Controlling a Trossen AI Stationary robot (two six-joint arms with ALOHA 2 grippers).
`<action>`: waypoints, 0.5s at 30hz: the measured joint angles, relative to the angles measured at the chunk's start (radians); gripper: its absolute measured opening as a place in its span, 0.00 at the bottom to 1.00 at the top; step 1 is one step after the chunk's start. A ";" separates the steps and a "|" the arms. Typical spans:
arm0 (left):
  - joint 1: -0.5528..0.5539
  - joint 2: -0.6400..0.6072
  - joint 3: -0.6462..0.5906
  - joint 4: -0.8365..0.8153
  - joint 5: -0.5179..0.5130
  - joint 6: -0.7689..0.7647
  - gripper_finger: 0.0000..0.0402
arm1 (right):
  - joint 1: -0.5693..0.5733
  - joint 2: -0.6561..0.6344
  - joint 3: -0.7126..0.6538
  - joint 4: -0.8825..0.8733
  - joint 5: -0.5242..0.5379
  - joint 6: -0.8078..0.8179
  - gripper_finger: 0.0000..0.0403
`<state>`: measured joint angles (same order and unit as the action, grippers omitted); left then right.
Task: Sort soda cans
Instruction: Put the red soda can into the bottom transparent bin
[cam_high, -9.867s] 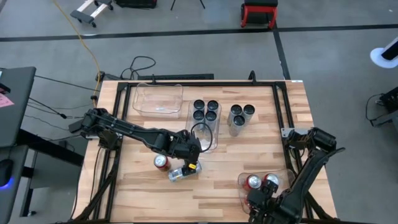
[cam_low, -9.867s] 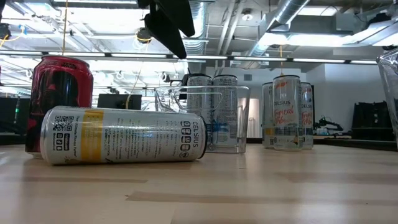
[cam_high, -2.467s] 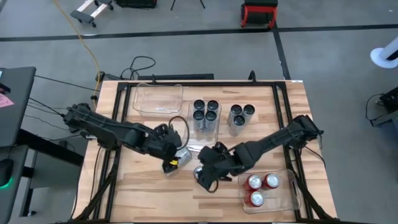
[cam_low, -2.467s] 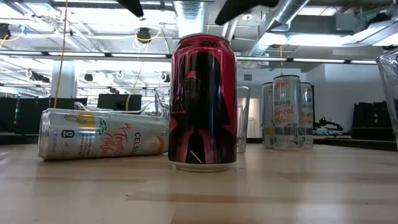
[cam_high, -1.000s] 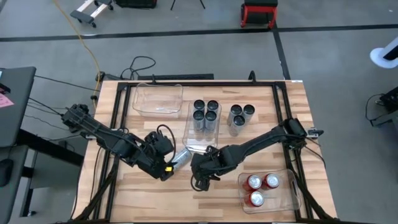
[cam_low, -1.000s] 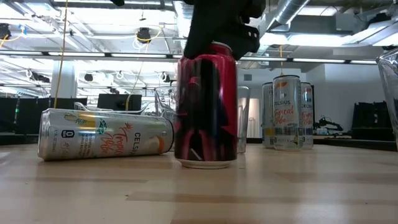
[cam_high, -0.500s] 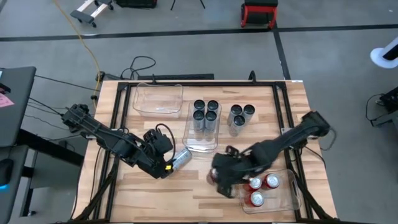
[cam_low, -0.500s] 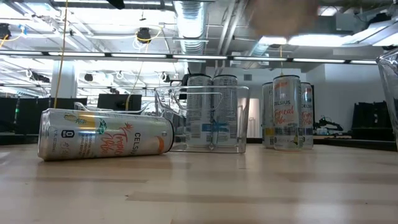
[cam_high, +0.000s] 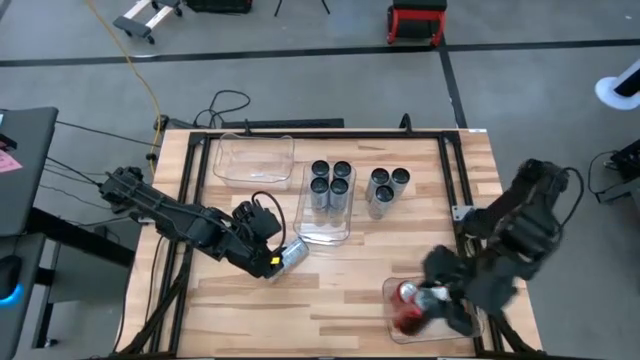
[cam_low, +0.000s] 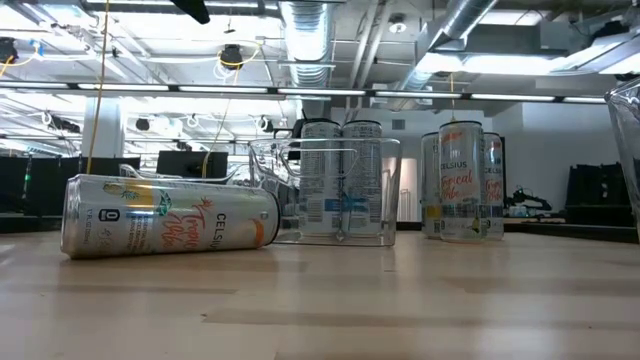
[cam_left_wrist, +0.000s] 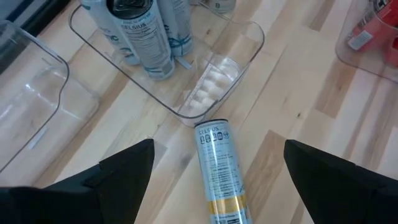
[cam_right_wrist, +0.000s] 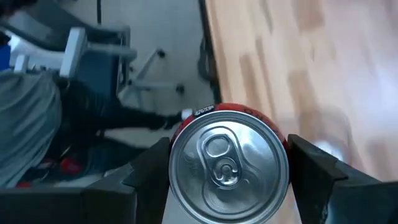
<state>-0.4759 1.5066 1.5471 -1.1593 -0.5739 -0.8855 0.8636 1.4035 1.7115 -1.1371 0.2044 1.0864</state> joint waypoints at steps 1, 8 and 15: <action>0.000 0.000 0.000 0.002 0.000 -0.001 0.88 | 0.030 -0.008 0.000 -0.020 -0.001 0.045 0.65; 0.000 0.000 0.000 0.006 -0.012 -0.020 0.88 | 0.215 0.024 0.000 -0.192 0.030 0.323 0.65; 0.021 0.000 0.000 0.005 -0.033 -0.063 0.88 | 0.278 0.133 0.000 -0.318 0.128 0.429 0.65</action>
<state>-0.4546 1.5066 1.5471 -1.1541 -0.6070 -0.9488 1.1418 1.5366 1.7111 -1.4550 0.3323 1.5153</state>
